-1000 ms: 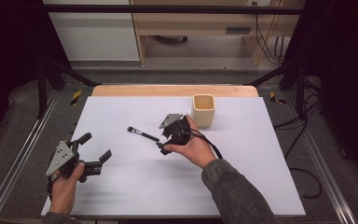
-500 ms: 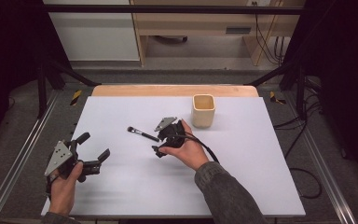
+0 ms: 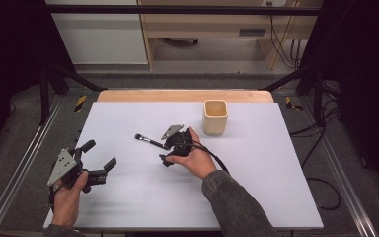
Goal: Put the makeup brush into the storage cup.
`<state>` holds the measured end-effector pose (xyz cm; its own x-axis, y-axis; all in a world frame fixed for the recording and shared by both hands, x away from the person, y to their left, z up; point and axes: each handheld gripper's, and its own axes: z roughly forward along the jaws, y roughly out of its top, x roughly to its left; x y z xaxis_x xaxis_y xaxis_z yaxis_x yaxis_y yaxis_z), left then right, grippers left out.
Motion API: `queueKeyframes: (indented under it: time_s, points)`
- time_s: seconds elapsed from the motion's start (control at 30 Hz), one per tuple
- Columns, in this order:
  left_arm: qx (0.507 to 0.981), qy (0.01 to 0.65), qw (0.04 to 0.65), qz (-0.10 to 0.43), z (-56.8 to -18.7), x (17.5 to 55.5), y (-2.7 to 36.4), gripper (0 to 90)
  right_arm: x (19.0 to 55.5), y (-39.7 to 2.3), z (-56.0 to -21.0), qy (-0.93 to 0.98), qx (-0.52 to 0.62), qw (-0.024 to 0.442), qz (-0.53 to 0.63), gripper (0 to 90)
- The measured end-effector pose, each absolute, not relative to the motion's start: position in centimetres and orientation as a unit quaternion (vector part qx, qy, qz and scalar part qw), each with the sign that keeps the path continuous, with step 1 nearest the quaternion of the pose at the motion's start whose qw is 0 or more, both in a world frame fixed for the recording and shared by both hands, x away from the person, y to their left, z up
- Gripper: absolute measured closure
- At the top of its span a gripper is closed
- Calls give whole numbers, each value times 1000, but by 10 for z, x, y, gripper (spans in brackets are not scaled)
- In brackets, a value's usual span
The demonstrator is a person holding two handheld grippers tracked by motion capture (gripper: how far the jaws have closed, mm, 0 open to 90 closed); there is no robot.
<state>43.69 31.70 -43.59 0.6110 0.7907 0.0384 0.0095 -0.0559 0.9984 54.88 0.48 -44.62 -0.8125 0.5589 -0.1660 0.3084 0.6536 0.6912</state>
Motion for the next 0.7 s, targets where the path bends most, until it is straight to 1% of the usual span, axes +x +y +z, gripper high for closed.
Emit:
queueKeyframes:
  time_s: [0.7]
  points:
    - [654,305,615,317,-436,437,316,3,551,6,-448,886,248,179,348,59]
